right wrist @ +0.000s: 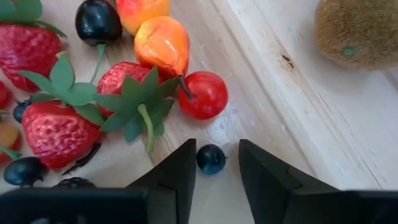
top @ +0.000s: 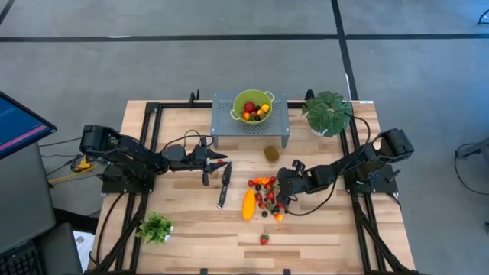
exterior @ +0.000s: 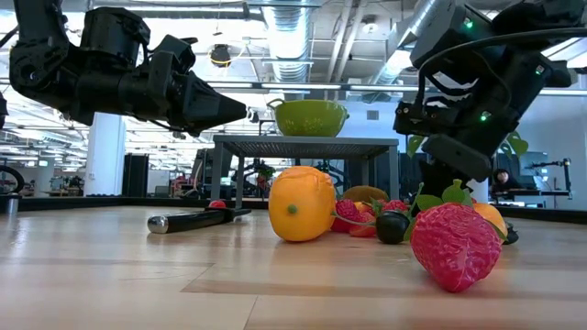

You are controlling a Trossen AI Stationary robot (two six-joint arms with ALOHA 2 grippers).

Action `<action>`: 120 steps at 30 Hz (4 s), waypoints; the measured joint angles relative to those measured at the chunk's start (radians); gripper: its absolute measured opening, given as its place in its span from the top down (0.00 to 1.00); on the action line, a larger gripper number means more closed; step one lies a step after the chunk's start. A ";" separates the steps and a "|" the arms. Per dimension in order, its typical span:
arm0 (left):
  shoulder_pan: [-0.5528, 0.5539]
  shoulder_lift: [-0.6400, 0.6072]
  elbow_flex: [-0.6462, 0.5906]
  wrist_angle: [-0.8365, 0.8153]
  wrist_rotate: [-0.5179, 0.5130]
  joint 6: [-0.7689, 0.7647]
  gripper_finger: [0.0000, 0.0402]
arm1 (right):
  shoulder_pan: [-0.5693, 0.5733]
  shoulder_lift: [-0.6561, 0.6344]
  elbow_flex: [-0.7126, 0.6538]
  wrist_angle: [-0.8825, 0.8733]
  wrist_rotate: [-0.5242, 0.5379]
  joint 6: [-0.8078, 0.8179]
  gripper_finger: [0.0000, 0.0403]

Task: Pick & Place Fruit
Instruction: Put the blueberry into the green strainer bowl on the shelf, then put the strawberry into the green strainer bowl on the shelf

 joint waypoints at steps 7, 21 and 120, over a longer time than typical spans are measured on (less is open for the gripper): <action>0.000 0.000 0.000 0.002 0.001 0.000 0.74 | 0.000 0.000 0.000 -0.005 -0.001 -0.003 0.80; 0.000 0.000 0.000 0.003 0.005 0.000 0.74 | 0.000 -0.002 0.000 -0.004 -0.001 -0.014 0.88; 0.000 0.000 0.000 0.010 0.005 0.000 0.74 | 0.083 -0.151 0.520 -0.523 0.039 -0.084 0.36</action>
